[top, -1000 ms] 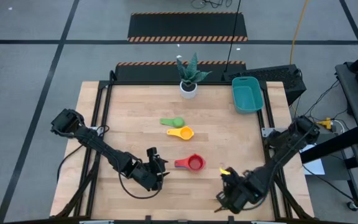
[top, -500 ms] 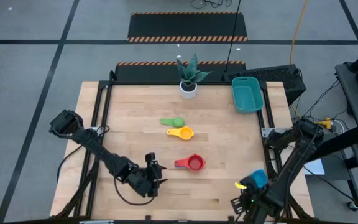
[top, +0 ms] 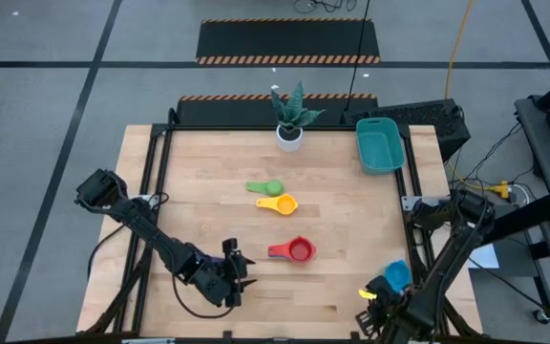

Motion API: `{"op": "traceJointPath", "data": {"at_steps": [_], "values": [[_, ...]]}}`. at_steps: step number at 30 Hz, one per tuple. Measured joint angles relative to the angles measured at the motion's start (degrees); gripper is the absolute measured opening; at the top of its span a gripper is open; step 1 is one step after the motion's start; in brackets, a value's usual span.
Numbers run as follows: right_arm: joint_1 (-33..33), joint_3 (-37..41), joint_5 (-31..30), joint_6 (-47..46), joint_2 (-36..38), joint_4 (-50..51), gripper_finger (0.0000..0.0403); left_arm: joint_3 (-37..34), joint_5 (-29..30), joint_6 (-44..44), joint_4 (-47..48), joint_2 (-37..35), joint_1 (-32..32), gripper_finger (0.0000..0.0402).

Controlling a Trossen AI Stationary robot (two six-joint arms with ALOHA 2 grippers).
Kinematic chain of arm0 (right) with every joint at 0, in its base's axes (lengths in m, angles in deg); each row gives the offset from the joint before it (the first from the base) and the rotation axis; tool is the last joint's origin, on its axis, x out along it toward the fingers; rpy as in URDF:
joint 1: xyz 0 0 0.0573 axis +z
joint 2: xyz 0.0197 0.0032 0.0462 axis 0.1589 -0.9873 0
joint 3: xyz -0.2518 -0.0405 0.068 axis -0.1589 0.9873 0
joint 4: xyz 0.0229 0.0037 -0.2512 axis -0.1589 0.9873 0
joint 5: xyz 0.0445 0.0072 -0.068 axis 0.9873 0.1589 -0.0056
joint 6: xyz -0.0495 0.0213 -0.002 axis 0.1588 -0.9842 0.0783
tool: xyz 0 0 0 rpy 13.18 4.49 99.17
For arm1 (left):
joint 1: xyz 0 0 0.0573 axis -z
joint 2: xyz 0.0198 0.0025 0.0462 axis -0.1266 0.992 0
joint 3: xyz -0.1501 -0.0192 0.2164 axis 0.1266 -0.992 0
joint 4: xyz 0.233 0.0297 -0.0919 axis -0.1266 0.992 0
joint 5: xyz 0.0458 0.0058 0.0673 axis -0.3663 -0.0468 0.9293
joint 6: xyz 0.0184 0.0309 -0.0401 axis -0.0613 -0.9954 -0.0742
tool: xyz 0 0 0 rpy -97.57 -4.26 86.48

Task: Nest measuring cups in basket
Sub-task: Stack the light blue measuring cup on top of the red measuring cup

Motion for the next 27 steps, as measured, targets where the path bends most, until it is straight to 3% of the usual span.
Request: {"op": "traceJointPath", "data": {"at_steps": [12, 20, 27], "values": [[0.38, 0.02, 8.76, -8.36, -0.36, 6.45, 0.0186, 0.0, 0.0, -0.42, -1.21, 0.0, -0.1, 0.023], [0.38, 0.11, 8.88, -9.53, -0.79, 10.88, 0.0206, 0.0, 0.0, -0.68, -1.19, 0.0, -0.09, 0.023], [0.04, 3.8, 8.83, -10.19, -0.75, 7.19, 0.023, 0.0, 0.02, -0.87, -1.09, 0.01, -0.09, 0.023]]}}
